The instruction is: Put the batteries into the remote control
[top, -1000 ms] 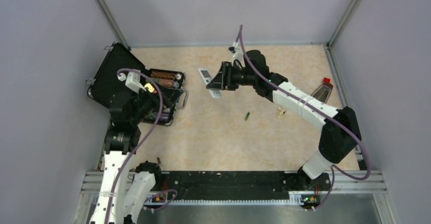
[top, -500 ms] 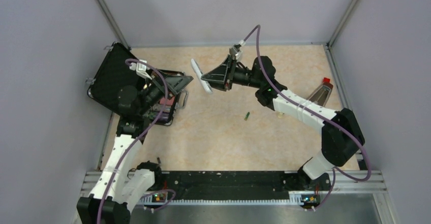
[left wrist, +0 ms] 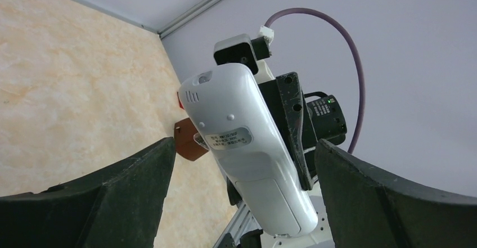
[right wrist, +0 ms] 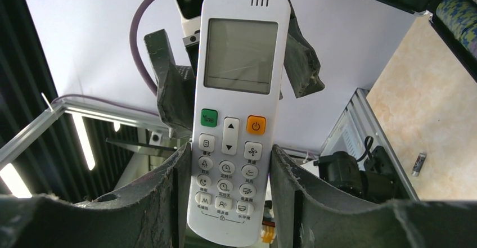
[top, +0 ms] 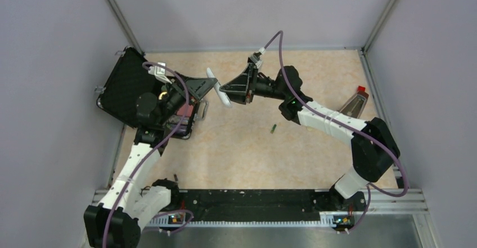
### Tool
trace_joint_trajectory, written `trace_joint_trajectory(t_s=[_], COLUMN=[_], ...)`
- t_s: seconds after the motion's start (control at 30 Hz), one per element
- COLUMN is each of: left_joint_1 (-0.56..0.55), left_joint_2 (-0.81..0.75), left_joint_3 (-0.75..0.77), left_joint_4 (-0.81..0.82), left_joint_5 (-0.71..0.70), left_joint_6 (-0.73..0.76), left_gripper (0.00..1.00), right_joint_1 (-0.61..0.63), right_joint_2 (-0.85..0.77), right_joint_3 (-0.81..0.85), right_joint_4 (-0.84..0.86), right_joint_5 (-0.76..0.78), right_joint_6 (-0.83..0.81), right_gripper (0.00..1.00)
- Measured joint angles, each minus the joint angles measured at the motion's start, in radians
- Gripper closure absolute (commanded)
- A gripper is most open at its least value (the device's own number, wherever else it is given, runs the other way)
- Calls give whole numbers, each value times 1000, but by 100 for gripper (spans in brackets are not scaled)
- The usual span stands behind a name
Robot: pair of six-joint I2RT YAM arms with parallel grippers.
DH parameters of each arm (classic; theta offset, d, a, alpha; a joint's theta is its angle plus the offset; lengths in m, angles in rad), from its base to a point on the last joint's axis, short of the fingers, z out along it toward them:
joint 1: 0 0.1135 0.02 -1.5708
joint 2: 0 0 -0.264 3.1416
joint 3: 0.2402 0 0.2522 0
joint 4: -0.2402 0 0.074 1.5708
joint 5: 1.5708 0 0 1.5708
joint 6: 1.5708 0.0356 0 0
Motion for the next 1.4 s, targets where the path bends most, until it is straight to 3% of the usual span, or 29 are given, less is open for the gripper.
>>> trace_joint_trajectory(t_s=[0.27,0.37,0.67,0.77,1.03,1.4], left_joint_1=[-11,-12,-24,-24,-26,-31], left_joint_2=[43,66,86,85,58,92], left_joint_3=[-1,-1,-2,-8,-19,48], left_joint_4=[46,51,82,70,-59,-433], left_joint_5=[-5,-4,14,16,-7,-174], left_joint_6=[-53,-77,-177,-177,-106,67], left_gripper=[7,14,84,100,100,100], right_joint_1=[13,18,19,19,23,26], right_joint_2=[9,11,13,13,13,13], right_joint_3=[0,0,-4,-3,-3,2], right_joint_4=[2,-8,-44,-63,-153,-453], right_joint_5=[-19,-27,-39,-35,-16,142], right_joint_6=[11,13,-35,-52,-96,-377], right_gripper=[66,66,65,60,26,18])
